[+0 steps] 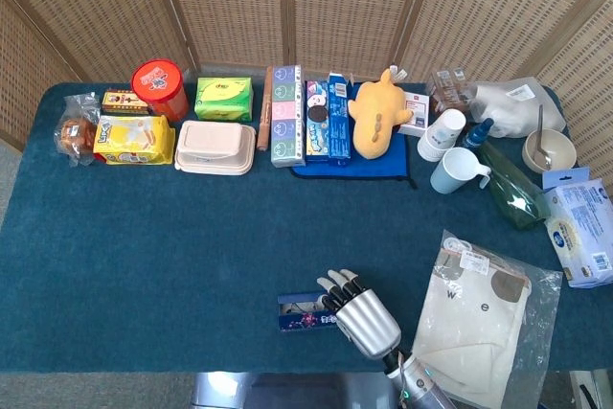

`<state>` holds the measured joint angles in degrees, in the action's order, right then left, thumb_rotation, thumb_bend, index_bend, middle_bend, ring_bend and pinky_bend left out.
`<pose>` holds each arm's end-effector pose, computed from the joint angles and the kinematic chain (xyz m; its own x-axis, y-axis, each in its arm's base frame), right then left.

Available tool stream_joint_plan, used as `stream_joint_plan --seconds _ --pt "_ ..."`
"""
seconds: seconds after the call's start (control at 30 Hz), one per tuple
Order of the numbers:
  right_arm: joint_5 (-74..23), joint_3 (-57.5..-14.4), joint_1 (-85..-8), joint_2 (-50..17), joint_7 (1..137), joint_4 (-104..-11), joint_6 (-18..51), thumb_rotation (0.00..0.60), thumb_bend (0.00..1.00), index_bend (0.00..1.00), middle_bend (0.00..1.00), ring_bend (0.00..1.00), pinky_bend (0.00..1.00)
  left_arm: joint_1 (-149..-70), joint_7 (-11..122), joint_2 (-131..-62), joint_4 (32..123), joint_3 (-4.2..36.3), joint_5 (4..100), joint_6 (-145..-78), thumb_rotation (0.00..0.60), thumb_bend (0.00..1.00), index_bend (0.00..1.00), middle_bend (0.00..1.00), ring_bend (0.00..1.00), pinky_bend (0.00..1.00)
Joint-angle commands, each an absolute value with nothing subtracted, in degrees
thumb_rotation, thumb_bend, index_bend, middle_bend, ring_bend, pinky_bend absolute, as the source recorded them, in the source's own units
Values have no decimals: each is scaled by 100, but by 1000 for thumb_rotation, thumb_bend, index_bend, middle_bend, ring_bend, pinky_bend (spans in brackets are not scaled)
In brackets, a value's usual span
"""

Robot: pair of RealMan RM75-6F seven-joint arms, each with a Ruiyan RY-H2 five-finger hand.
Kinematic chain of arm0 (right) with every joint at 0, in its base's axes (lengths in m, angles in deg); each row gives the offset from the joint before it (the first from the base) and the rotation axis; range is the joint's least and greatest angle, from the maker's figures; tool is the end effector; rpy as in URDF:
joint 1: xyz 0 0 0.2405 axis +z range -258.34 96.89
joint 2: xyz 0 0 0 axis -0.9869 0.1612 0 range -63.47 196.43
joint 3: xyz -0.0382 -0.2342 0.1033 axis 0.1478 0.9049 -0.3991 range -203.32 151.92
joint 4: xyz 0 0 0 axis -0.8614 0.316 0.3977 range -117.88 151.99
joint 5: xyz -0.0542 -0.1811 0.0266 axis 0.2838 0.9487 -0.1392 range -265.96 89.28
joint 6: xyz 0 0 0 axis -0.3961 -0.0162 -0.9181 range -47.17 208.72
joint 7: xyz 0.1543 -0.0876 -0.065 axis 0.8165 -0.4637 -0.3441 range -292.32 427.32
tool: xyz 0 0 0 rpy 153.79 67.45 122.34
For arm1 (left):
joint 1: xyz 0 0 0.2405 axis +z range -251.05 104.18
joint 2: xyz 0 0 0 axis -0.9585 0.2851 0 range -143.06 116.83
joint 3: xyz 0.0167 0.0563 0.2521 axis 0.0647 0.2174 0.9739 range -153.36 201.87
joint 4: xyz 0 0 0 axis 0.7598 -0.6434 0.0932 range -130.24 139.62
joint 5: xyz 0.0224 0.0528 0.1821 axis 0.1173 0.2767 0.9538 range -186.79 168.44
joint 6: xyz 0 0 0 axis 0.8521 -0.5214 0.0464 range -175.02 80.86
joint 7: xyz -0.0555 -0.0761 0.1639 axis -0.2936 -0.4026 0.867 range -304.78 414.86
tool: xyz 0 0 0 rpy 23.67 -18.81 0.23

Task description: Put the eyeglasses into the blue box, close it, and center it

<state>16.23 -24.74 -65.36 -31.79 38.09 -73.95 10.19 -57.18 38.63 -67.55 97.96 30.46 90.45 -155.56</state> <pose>-0.1199 -0.2074 -0.0427 0.4396 -0.0563 0.8965 -0.7324 -0.6002 0.3214 -0.3005 0.0809 0.2494 0.2550 -0.0871 0.9630 0.9663 0.0603 -0.2504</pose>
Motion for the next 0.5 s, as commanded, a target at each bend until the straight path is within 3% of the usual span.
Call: stream_joint_plan --seconds 0.03,0.5 --pt "1516 -2581 -6443 -3274 3735 -7331 1111 600 277 322 195 159 244 -5721 3868 -6757 9793 3046 9046 -15550 600 279 56 16 0 0" --pt "941 -2905 -6083 -3432 3422 -7094 1483 600 276 269 166 145 237 -5721 3794 -6788 9717 3057 8988 -15496 600 279 56 16 0 0"
